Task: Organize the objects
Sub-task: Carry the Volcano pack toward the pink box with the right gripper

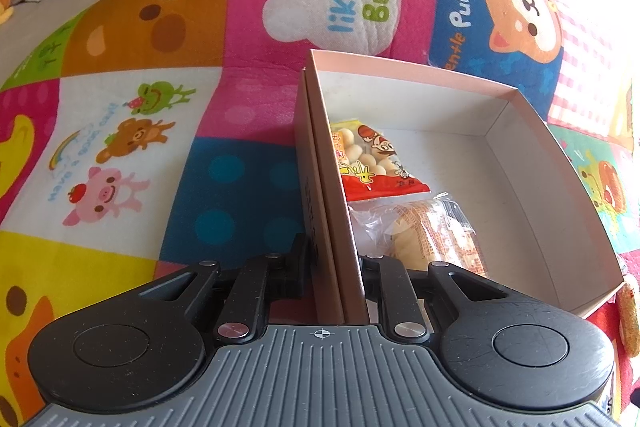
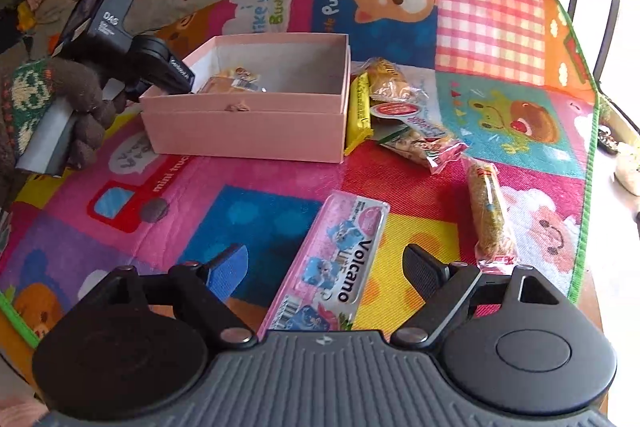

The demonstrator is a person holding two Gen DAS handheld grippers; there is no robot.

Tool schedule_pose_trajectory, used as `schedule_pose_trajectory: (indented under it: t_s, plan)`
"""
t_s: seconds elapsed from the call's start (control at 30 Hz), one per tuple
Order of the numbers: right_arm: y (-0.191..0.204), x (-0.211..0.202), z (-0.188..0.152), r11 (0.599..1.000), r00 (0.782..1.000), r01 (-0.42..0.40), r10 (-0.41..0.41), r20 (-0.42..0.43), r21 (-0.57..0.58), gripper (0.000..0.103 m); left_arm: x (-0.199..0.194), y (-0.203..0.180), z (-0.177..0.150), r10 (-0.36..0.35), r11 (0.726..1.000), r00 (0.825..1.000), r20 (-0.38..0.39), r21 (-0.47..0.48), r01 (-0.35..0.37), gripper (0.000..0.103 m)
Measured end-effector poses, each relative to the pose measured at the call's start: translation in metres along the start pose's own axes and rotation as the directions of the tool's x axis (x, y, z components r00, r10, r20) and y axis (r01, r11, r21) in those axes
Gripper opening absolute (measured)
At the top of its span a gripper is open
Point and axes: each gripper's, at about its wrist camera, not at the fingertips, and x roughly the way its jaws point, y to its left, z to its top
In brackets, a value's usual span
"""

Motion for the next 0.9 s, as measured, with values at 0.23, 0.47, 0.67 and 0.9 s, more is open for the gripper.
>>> schedule_pose_trajectory:
  t_s: [0.23,0.47,0.67,0.9]
  plan:
    - [-0.011,0.028,0.004,0.994,0.996,-0.062,0.068,-0.06,0.092,0.087,0.0,0.0,0.0,0.001,1.0,1.0,-0.001,0.002,-0.001,0.019]
    - [0.0,0.04,0.013,0.99,0.991,-0.121,0.124,-0.044,0.068,0.064,0.0,0.001,0.0,0.004,1.0,1.0,-0.001,0.004,-0.004,0.019]
    - [0.002,0.045,0.016,0.993,0.992,-0.108,0.111,-0.055,0.04,0.05,0.0,0.0,0.0,0.006,1.0,1.0,-0.003,0.007,-0.006,0.018]
    - [-0.019,0.029,0.001,0.997,0.995,-0.067,0.069,-0.071,0.041,0.048,0.0,0.001,0.0,0.004,1.0,1.0,-0.003,0.01,-0.004,0.019]
